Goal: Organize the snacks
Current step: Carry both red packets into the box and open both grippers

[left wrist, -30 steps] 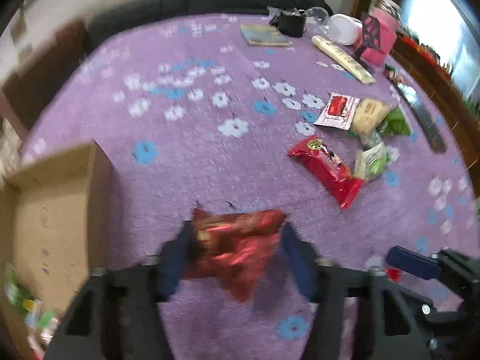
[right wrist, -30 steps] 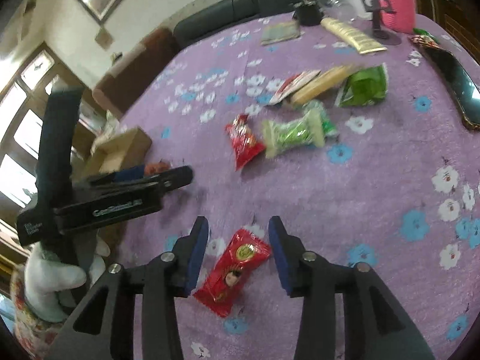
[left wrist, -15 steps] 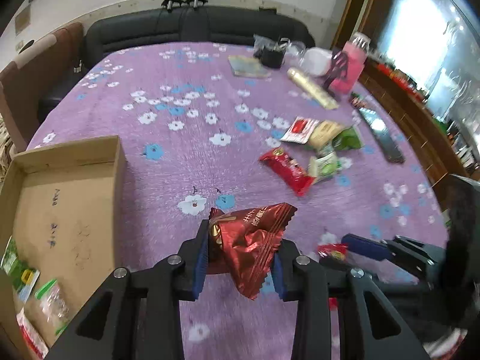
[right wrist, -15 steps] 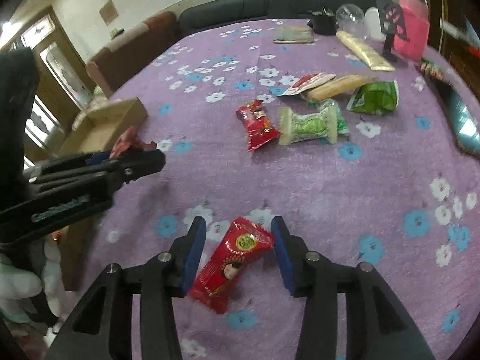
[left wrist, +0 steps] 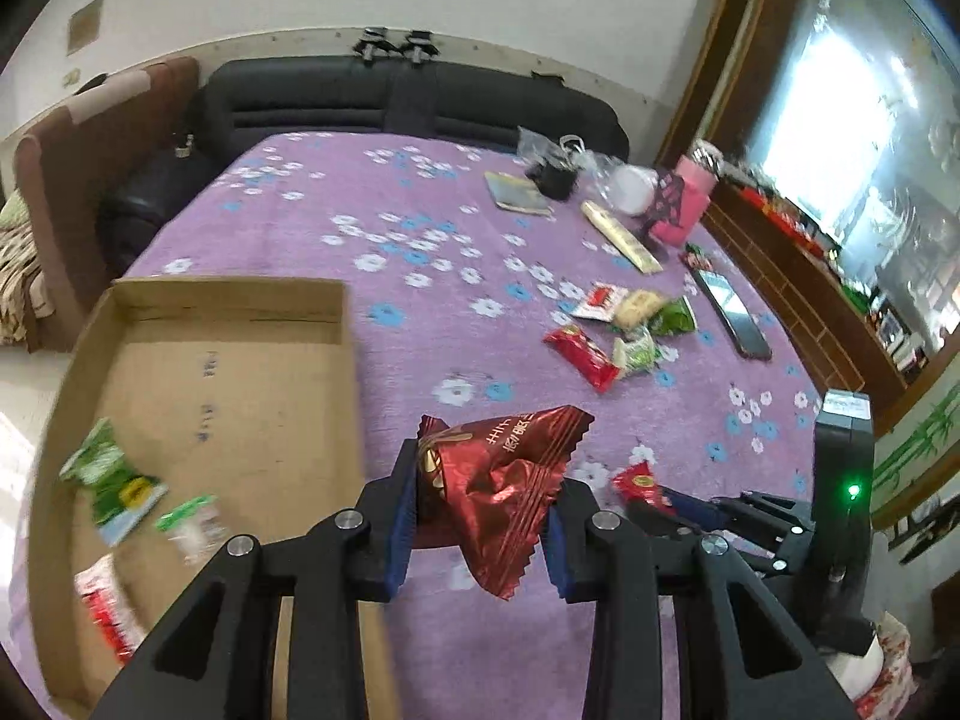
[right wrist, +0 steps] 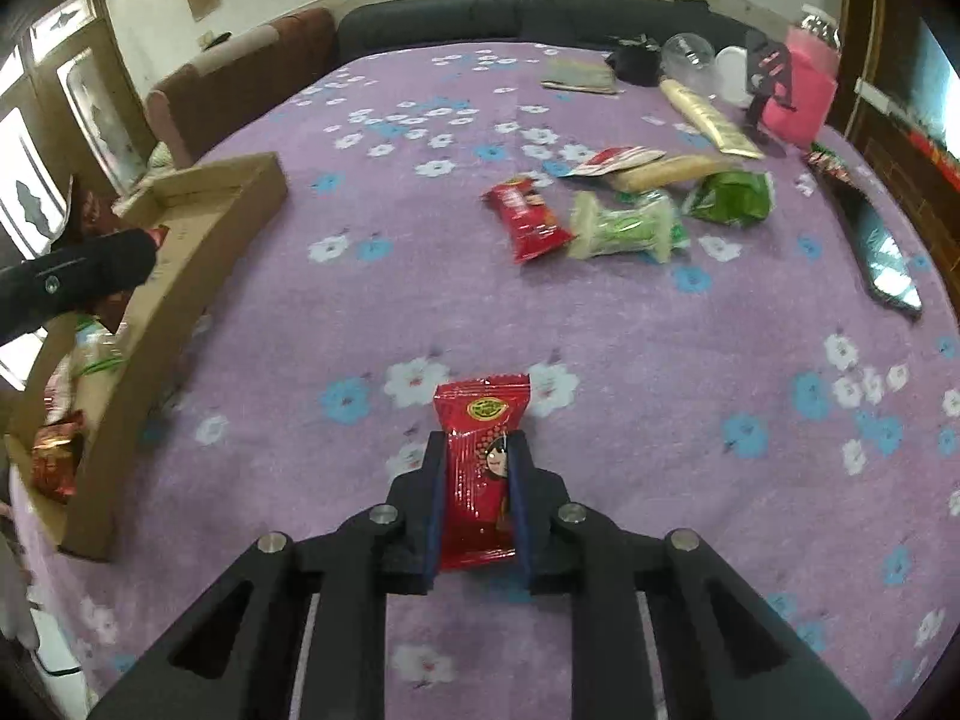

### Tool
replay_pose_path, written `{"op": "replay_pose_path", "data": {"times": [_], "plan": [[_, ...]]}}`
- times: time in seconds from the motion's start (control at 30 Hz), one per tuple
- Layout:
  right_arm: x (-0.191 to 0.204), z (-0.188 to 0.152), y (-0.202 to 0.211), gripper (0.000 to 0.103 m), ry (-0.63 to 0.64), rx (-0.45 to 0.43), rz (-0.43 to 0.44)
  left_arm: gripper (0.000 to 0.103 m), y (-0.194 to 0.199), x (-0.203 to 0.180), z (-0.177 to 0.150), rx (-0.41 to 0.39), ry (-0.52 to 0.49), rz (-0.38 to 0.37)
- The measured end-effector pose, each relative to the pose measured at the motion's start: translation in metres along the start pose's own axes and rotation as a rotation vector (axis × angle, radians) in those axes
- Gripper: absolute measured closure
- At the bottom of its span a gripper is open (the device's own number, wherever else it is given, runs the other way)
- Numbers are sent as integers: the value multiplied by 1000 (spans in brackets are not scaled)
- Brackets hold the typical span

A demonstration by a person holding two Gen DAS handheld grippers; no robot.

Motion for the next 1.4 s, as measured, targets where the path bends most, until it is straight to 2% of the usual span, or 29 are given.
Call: {"op": "replay_pose_path", "data": {"times": [0.2, 0.4, 0.47, 0.53, 0.67, 0.77, 0.97, 1.17, 1.33, 1.4], "plan": [[17, 13, 30, 86, 24, -68, 30, 66, 29, 51, -3, -44, 67, 40], [73, 45, 55, 85, 98, -129, 203, 66, 34, 112, -3, -48, 190, 65], [103, 56, 52, 85, 138, -118, 261, 66, 29, 124, -2, -35, 218, 65], [126, 63, 46, 85, 173, -111, 277, 66, 20, 136, 1, -19, 245, 75], [178, 74, 17, 85, 255, -66, 273, 66, 4, 153, 8, 5, 279, 78], [198, 80, -7, 85, 288, -31, 254, 66, -8, 162, 15, 21, 284, 89], [214, 82, -41, 85, 287, 26, 252, 66, -19, 169, 20, 36, 288, 81], [217, 80, -50, 85, 282, 39, 253, 65, -26, 173, 19, 44, 306, 76], [216, 80, -47, 83, 269, 15, 260, 55, -19, 176, 18, 25, 363, 26], [214, 81, -39, 78, 256, -6, 276, 52, -10, 175, 19, 6, 366, 31]]}}
Point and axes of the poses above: each gripper's, at about its wrist camera, not at the fingertips, and y roughly against the way its jaws point, x to its left, z to its top, the point moved 4 cm from there along -y, roughly the way its jaws point, and after that the axes turned 4 degrees about x, right-handed, at the moved point
